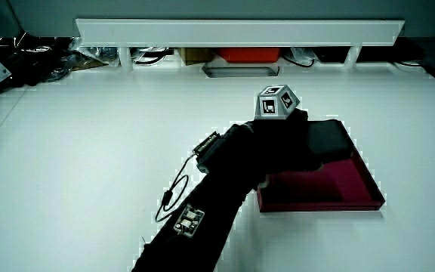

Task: Place battery into plate

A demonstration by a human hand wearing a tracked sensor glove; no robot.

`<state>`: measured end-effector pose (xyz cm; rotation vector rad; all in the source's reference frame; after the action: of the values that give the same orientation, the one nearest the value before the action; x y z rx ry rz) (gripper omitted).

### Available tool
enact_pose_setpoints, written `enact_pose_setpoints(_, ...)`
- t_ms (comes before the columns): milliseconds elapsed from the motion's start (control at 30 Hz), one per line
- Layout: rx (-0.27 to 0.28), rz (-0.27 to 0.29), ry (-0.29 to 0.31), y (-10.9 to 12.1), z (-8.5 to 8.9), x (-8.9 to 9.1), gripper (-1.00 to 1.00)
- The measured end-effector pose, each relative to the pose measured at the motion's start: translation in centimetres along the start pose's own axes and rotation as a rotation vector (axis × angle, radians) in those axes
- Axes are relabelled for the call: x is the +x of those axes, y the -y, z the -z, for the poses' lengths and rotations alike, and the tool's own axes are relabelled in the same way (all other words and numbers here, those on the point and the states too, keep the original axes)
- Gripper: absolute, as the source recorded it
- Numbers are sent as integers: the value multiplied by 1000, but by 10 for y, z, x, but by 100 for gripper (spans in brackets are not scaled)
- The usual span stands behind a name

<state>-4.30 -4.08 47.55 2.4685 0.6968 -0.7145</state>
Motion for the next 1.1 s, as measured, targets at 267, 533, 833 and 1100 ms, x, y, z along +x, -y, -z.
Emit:
enact_pose_setpoints(267,-94,-70,2,-5,32,20,0)
enact_pose_setpoints(533,-121,-130,-33,-12,61,8,0)
enact_pose_setpoints(833,-147,-131,-74,-16,67,8,0)
enact_pose_setpoints(1100,-158,-134,-77,-16,70,7,-17)
